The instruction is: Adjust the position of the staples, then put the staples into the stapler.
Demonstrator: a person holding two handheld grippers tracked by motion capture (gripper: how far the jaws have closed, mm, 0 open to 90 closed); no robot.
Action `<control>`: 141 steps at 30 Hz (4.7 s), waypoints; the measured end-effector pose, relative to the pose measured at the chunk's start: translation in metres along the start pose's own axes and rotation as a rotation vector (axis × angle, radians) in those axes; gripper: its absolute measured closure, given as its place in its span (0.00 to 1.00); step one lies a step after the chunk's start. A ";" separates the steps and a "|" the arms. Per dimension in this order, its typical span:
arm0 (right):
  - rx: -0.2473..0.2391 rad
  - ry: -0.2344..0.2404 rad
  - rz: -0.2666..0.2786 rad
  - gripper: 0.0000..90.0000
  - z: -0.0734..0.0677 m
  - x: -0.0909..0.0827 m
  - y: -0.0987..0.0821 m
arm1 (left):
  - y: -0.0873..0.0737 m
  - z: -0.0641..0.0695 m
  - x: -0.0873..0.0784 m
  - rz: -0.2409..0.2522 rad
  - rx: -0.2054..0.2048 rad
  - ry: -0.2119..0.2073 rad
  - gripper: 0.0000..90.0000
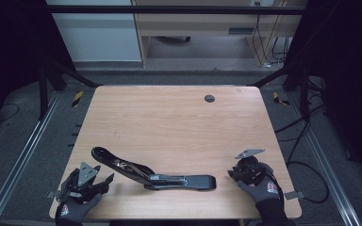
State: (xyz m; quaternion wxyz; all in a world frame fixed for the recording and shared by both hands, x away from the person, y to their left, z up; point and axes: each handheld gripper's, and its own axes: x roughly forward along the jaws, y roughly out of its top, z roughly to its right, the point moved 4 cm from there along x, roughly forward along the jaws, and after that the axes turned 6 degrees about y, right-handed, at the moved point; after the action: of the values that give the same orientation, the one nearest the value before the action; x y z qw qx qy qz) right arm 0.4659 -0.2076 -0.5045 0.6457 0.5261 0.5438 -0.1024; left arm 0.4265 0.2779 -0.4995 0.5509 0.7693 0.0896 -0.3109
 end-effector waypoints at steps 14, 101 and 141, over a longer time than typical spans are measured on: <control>-0.018 -0.016 -0.044 0.87 0.001 0.008 -0.001 | 0.000 0.000 0.000 -0.002 0.001 0.000 0.43; -0.484 0.307 0.131 0.87 -0.098 -0.020 0.095 | -0.001 0.001 0.005 -0.018 0.006 -0.004 0.43; -0.598 0.417 0.041 0.87 -0.129 0.017 0.109 | -0.001 0.001 0.005 -0.019 0.005 -0.006 0.43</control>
State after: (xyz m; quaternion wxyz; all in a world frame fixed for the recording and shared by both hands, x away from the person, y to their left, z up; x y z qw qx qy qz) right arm 0.4722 -0.0521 -0.4377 0.6481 0.3343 0.6590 0.1840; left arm 0.4297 0.2765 -0.5032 0.5462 0.7689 0.0944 -0.3186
